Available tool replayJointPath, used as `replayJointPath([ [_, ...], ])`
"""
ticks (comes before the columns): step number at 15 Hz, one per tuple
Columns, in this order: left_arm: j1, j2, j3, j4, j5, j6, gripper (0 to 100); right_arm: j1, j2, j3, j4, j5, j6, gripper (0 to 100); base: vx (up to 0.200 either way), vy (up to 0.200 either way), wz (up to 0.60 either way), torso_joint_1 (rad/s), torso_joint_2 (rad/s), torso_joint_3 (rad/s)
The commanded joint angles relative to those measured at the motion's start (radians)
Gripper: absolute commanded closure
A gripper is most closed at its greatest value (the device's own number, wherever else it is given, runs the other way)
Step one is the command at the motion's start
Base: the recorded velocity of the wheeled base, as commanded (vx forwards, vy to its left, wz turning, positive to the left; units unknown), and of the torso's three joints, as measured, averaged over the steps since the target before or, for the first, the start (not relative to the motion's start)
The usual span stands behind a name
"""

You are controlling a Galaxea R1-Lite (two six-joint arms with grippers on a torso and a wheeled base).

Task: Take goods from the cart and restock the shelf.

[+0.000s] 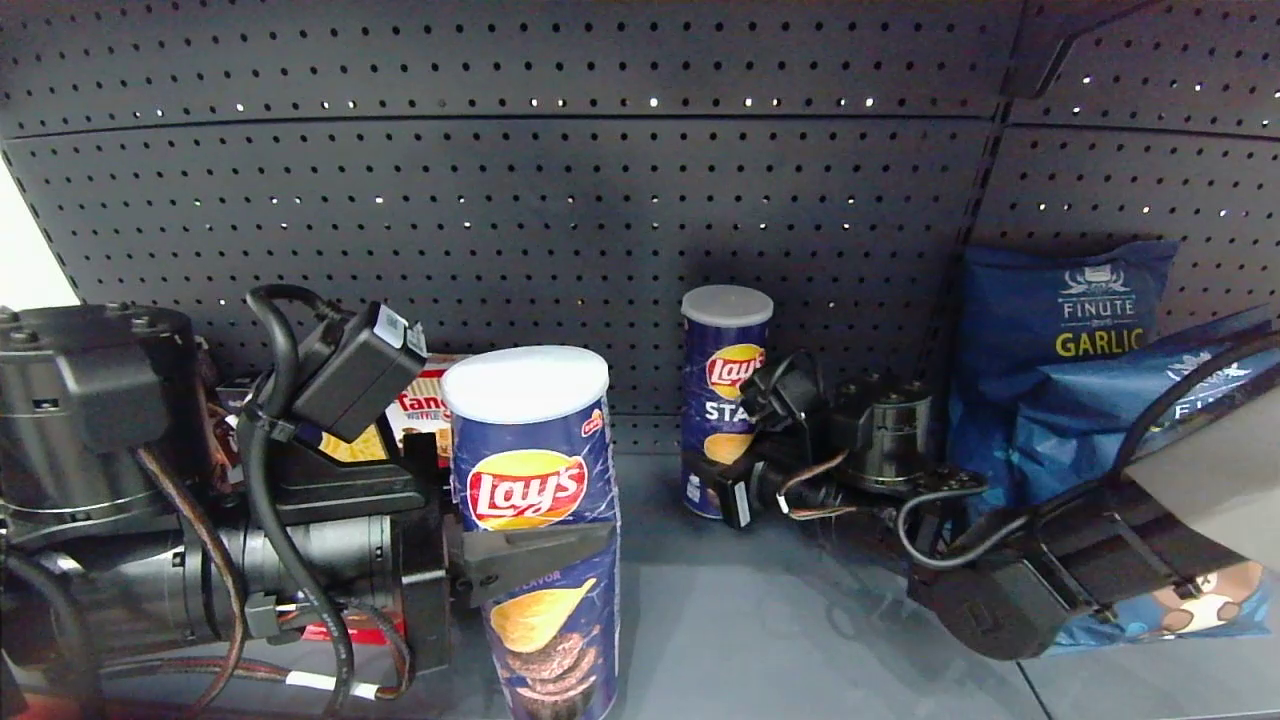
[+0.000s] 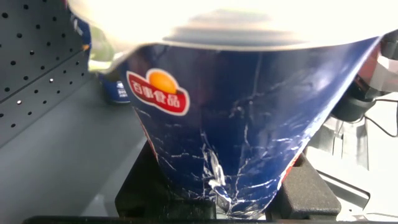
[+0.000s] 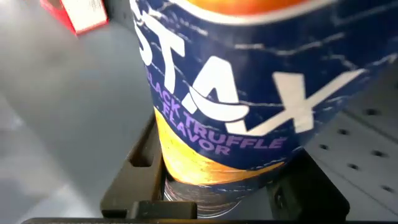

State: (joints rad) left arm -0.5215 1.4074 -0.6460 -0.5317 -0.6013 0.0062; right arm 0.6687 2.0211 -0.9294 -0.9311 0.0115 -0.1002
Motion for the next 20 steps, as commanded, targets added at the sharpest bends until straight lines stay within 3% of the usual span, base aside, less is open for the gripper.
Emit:
replayJointPath([
  [1, 0.0, -0.001, -0.001, -0.001, 0.0, 0.0, 100, 0.06, -0.116, 0.07, -0.002, -0.013, 0.001, 100, 0.0, 0.0, 0.0, 0.0, 0.0, 0.0],
  [7, 0.0, -0.001, -0.004, 0.001, 0.001, -0.002, 100, 0.226, -0.257, 0.291, -0.006, -0.194, 0.065, 100, 0.0, 0.0, 0.0, 0.0, 0.0, 0.0],
  [12, -0.002, 0.001, -0.008, 0.001, 0.017, 0.0, 100, 0.255, -0.229, 0.38, -0.121, -0.235, 0.082, 100, 0.0, 0.0, 0.0, 0.0, 0.0, 0.0],
  [20, 0.0, 0.001, -0.006, -0.001, 0.02, -0.002, 100, 0.27, -0.205, 0.414, -0.134, -0.251, 0.089, 100, 0.0, 0.0, 0.0, 0.0, 0.0, 0.0],
])
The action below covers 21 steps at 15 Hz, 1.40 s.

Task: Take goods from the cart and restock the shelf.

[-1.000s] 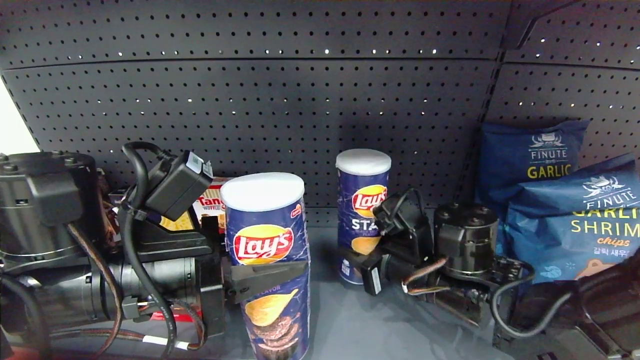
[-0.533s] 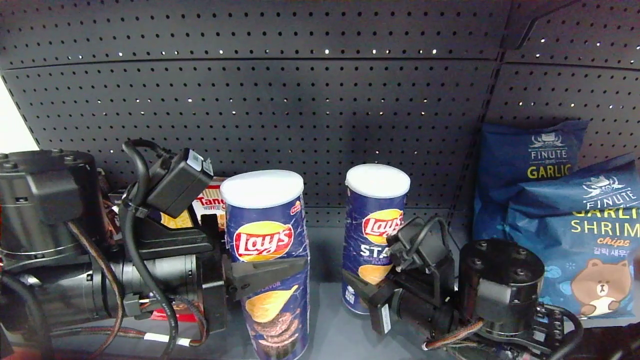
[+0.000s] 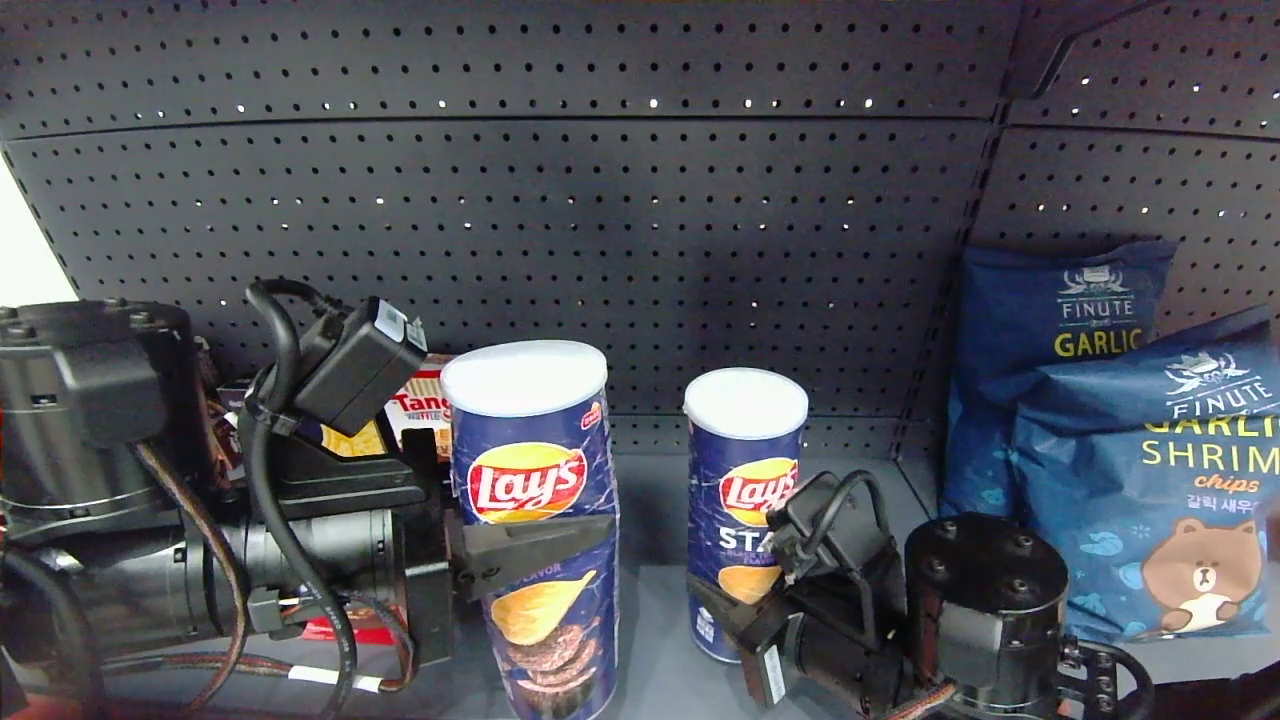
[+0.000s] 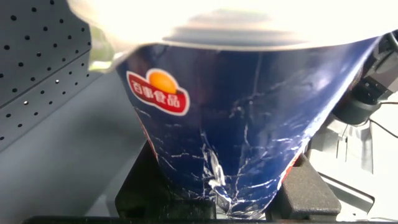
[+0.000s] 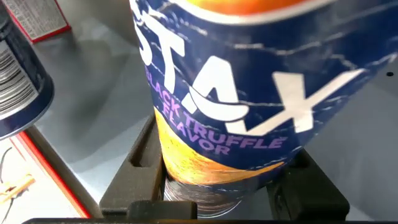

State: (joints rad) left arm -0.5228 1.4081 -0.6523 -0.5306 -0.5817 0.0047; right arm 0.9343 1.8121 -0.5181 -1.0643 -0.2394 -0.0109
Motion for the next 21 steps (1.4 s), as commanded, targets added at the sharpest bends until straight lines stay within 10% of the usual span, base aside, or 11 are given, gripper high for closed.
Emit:
replayJointPath([
  [1, 0.001, 0.0, 0.002, 0.0, 0.0, 0.0, 100, 0.005, 0.004, 0.003, 0.0, 0.0, 0.0, 100, 0.0, 0.0, 0.0, 0.0, 0.0, 0.0],
  [13, 0.001, 0.0, 0.008, -0.002, 0.0, 0.0, 100, 0.026, 0.007, 0.049, -0.008, -0.029, 0.029, 100, 0.0, 0.0, 0.0, 0.0, 0.0, 0.0],
  [14, 0.001, 0.0, 0.008, -0.002, 0.0, 0.001, 100, 0.026, 0.006, 0.056, -0.008, -0.031, 0.029, 0, 0.0, 0.0, 0.0, 0.0, 0.0, 0.0],
  [21, 0.0, 0.0, 0.01, -0.002, 0.0, 0.001, 100, 0.026, -0.054, 0.109, -0.017, -0.055, 0.031, 0, 0.0, 0.0, 0.0, 0.0, 0.0, 0.0],
])
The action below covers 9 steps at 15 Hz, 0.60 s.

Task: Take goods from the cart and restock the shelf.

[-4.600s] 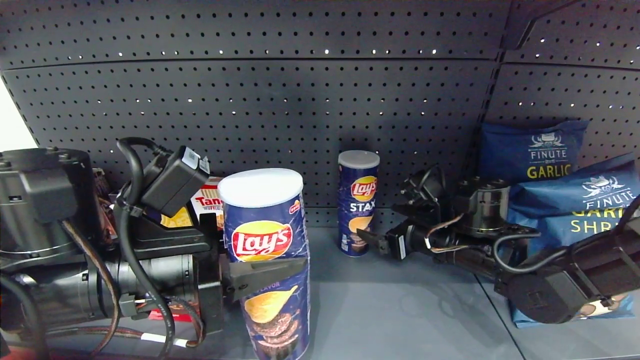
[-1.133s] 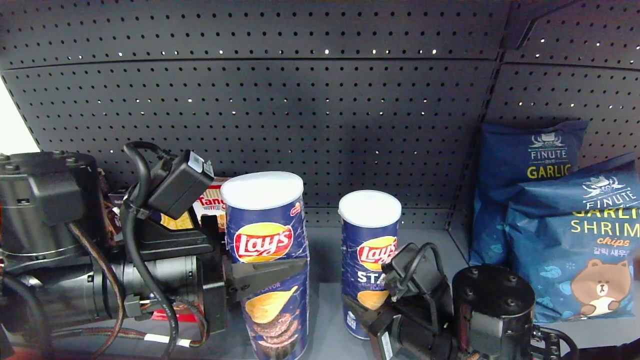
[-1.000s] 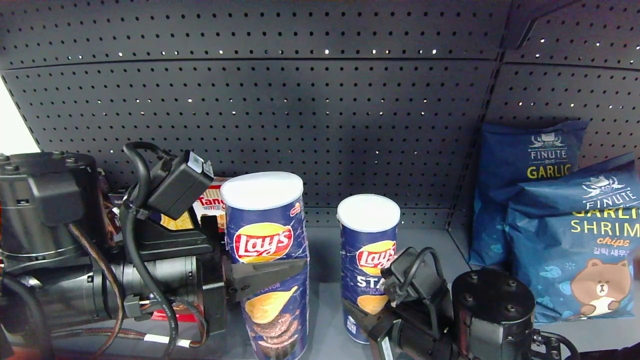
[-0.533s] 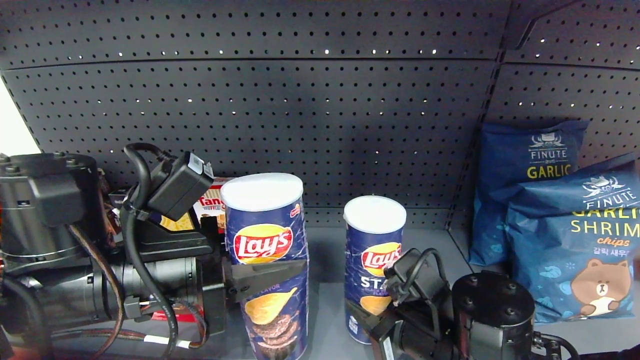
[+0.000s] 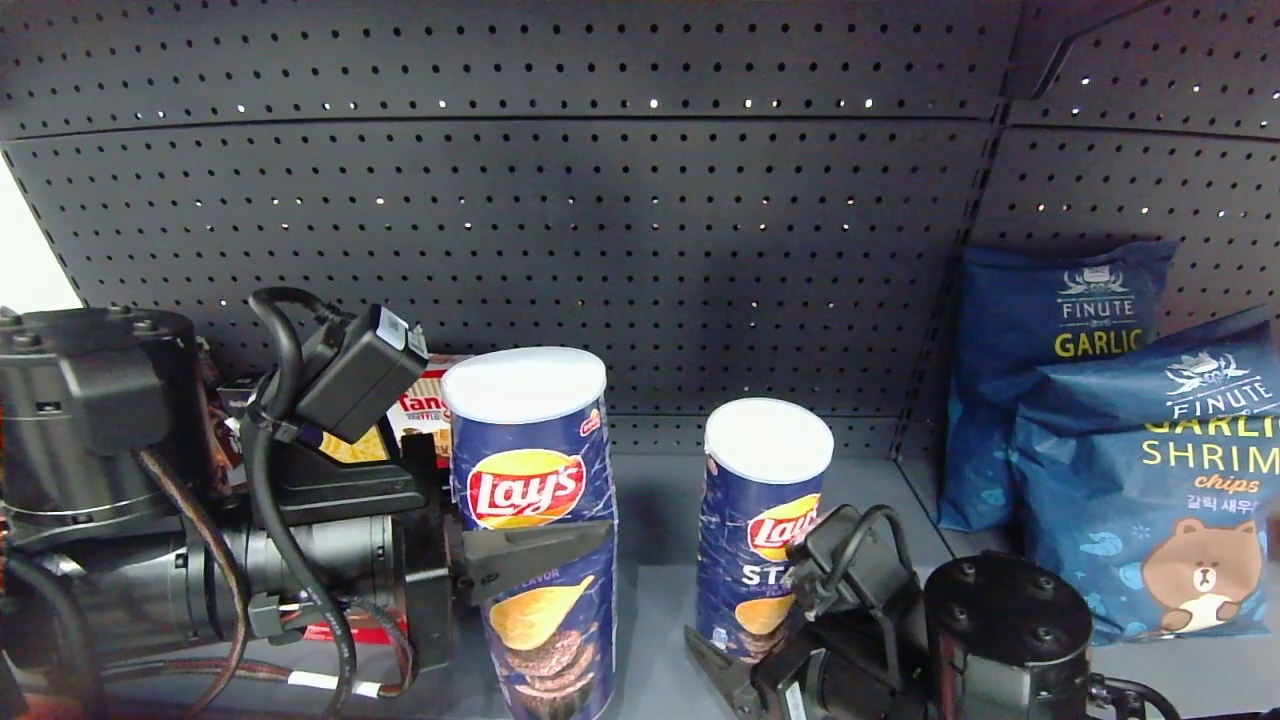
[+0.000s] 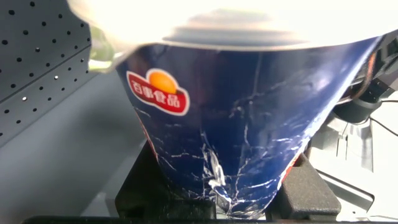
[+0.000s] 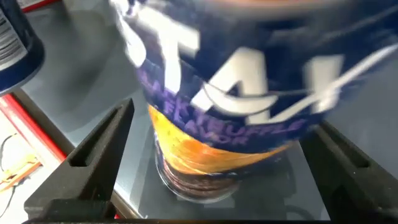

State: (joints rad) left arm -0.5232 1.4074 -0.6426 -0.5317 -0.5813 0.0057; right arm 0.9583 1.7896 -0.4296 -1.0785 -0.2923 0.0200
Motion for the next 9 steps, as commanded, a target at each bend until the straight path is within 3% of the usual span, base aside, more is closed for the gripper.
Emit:
replayJointPath([
  [1, 0.0, 0.001, 0.0, -0.001, 0.0, 0.0, 100, 0.002, -0.052, 0.045, -0.008, -0.002, -0.002, 0, 0.0, 0.0, 0.0, 0.0, 0.0, 0.0],
  [6, 0.0, 0.001, 0.0, -0.001, 0.0, 0.0, 100, -0.018, -0.253, 0.23, -0.012, 0.004, -0.006, 0, 0.0, 0.0, 0.0, 0.0, 0.0, 0.0],
  [9, 0.0, 0.002, 0.0, -0.001, 0.0, 0.0, 100, -0.102, -0.292, 0.255, -0.009, 0.002, -0.009, 0, 0.0, 0.0, 0.0, 0.0, 0.0, 0.0],
])
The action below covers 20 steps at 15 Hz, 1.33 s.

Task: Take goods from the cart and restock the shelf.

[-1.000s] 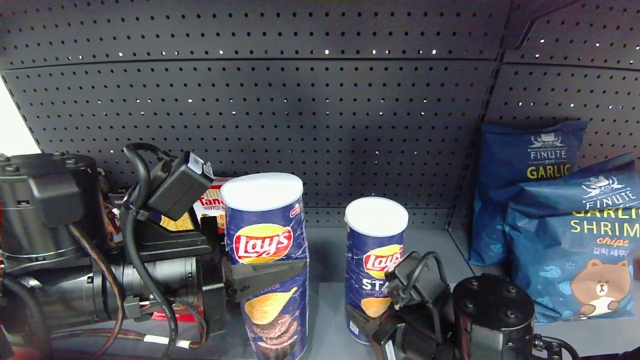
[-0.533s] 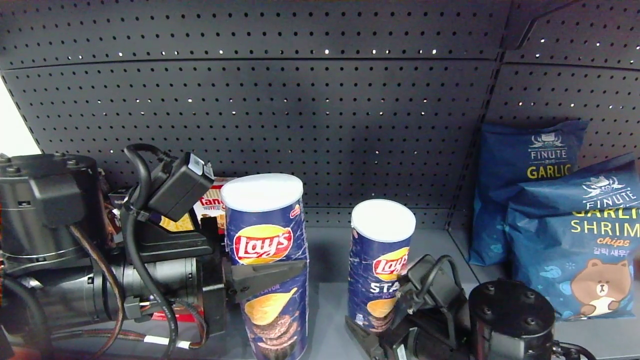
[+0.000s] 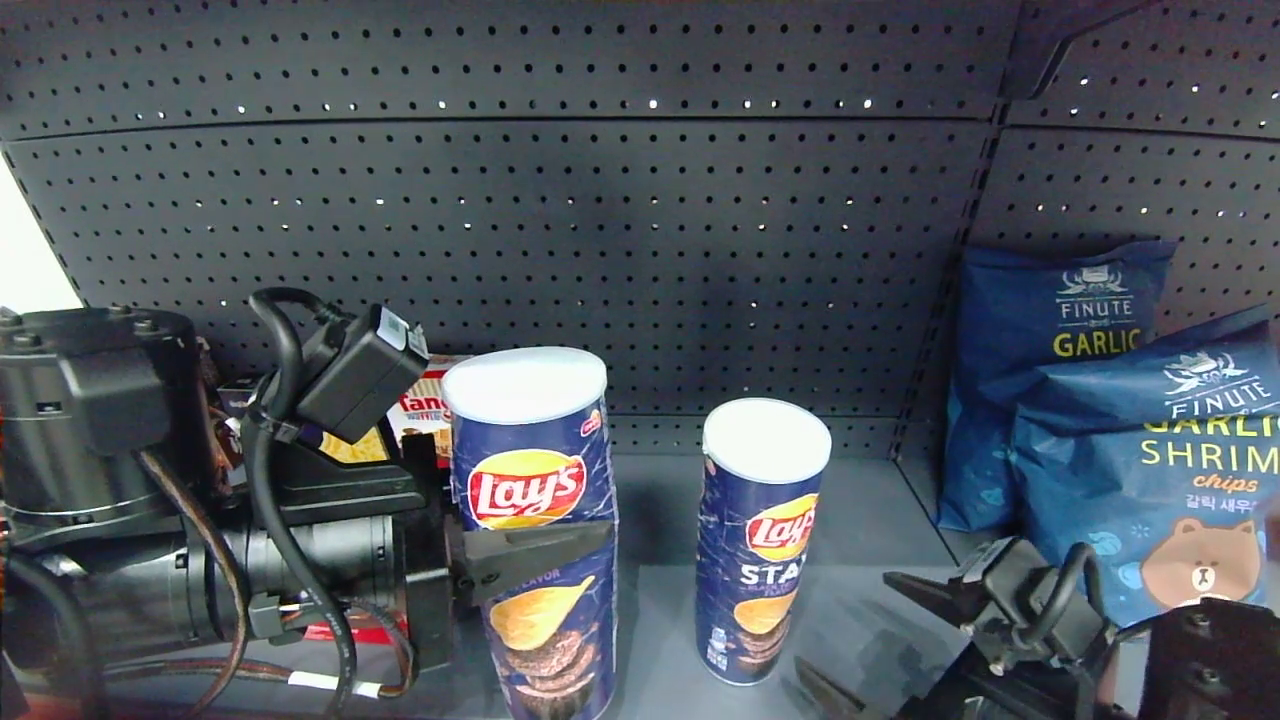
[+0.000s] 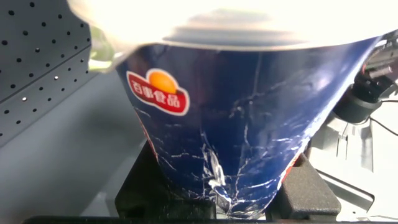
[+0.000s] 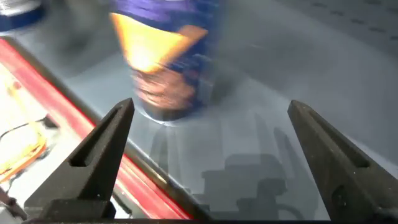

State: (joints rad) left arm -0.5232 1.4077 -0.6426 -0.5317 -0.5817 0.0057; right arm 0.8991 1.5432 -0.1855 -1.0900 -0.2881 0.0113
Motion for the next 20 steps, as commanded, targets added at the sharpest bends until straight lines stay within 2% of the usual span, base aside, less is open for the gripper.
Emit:
replayJointPath([
  [1, -0.001, 0.007, -0.002, -0.001, 0.0, 0.0, 100, -0.069, -0.044, 0.0, 0.007, -0.003, -0.004, 0, 0.0, 0.0, 0.0, 0.0, 0.0, 0.0],
  [7, 0.0, 0.013, -0.003, -0.002, 0.0, 0.0, 100, -0.141, 0.046, -0.101, 0.01, -0.008, -0.01, 0, 0.0, 0.0, 0.0, 0.0, 0.0, 0.0],
  [20, 0.002, 0.013, -0.002, -0.004, 0.0, 0.0, 100, -0.109, 0.092, -0.126, 0.007, 0.004, -0.048, 0, 0.0, 0.0, 0.0, 0.0, 0.0, 0.0],
])
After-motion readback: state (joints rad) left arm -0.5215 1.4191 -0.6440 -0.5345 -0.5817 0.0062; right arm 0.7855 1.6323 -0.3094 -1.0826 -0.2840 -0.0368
